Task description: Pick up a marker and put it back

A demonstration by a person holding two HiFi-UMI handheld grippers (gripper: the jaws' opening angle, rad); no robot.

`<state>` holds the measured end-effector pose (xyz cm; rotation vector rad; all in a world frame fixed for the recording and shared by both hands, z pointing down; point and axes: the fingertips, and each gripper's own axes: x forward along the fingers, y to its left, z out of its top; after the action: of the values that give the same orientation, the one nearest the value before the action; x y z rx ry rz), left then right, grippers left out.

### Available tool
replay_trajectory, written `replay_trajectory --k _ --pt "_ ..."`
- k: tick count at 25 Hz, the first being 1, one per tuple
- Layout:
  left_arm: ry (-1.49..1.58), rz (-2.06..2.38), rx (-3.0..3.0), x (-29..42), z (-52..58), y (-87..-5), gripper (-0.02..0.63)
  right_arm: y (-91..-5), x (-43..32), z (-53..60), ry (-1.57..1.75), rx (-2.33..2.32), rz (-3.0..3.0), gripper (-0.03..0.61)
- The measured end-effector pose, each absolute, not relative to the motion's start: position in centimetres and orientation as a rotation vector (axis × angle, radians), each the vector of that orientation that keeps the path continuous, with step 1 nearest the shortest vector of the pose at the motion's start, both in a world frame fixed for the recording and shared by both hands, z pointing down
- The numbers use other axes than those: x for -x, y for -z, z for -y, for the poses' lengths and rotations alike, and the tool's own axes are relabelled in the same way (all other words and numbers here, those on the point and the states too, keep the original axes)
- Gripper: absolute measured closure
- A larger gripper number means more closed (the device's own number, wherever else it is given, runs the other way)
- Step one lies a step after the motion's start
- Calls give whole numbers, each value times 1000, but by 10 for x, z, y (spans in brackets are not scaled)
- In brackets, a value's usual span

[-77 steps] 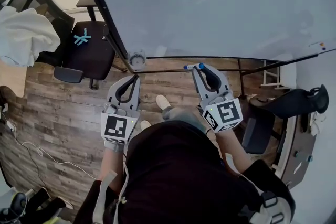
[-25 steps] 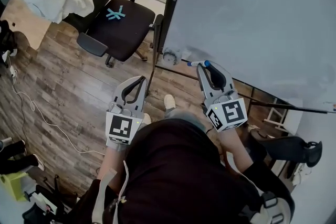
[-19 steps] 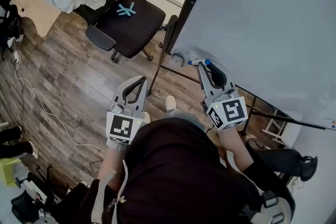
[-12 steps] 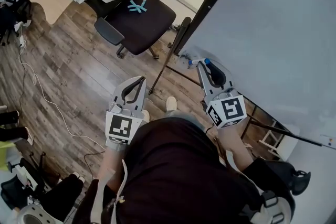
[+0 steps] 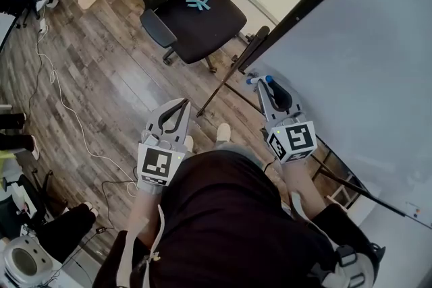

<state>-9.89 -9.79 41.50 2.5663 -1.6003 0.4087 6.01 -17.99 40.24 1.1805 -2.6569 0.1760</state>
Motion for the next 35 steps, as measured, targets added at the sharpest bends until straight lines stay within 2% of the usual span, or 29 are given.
replay_trajectory --k 35 --pt "-443 1670 -2440 114 92 -428 604 -478 -38 186 -235 -1014 2557 500"
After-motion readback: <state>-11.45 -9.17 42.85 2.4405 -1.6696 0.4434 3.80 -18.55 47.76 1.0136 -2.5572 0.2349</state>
